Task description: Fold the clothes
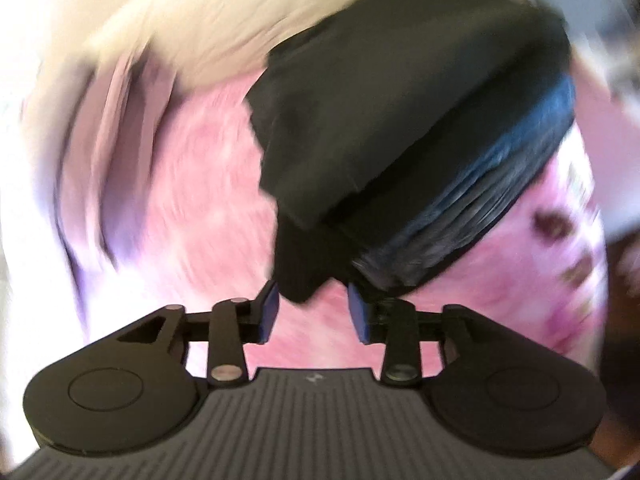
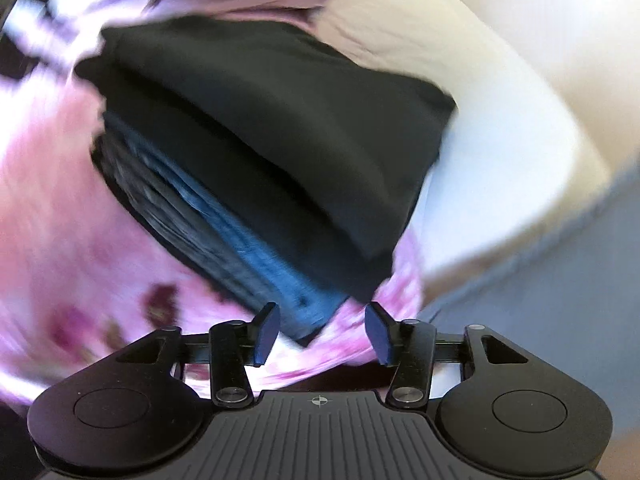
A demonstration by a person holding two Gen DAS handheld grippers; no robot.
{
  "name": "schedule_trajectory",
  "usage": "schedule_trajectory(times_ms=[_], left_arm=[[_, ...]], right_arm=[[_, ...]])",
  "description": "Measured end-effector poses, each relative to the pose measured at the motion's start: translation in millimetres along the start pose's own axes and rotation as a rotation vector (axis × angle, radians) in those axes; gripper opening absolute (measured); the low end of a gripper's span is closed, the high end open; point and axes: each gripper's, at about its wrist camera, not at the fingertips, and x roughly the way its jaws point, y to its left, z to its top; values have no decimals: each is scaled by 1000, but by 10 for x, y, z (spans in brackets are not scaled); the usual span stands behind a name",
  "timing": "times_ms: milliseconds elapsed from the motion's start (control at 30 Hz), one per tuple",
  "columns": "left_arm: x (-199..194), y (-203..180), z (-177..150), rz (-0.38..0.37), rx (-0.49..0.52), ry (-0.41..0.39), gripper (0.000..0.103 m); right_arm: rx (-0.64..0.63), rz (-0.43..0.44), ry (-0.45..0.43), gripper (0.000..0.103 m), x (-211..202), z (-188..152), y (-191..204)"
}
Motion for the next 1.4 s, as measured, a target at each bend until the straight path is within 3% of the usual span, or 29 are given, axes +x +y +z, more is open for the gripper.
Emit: schedule_trajectory(times_ms=[100,200,367,567,633,833,1000,1400], left_arm=[[-163,63,-122,-85,-248,6,46],[-345,37,-239,-122,-350,-34,57],[-737,-31,-510,-201,-356,-114,74],[-1203,-116,-1069,-317,-321,-165,81],[-1313,-132,-1240,-323,-312,-163,87],[-1552,-174,-1482,-314,-300,-136,87],[-1734,-131,-1441,-262,-325,-147,87],[-2012,-137,-1347,-215,-386,-166,87]], right_arm=[[194,75,21,62,-150,-81,-14],[287,85,3,64,-349,-177,110],[388,29,-60,65,-790,-360,451],[533,-24,-107,65,-1390,-712,1119],[548,-32,-102,65,-1556,-791,1337],[599,-65,-112,65,-2014,-933,1694],[593,-87,-127,65,-2180,-848,1613],[590,-30,-144,65,-2338,-678,1393]])
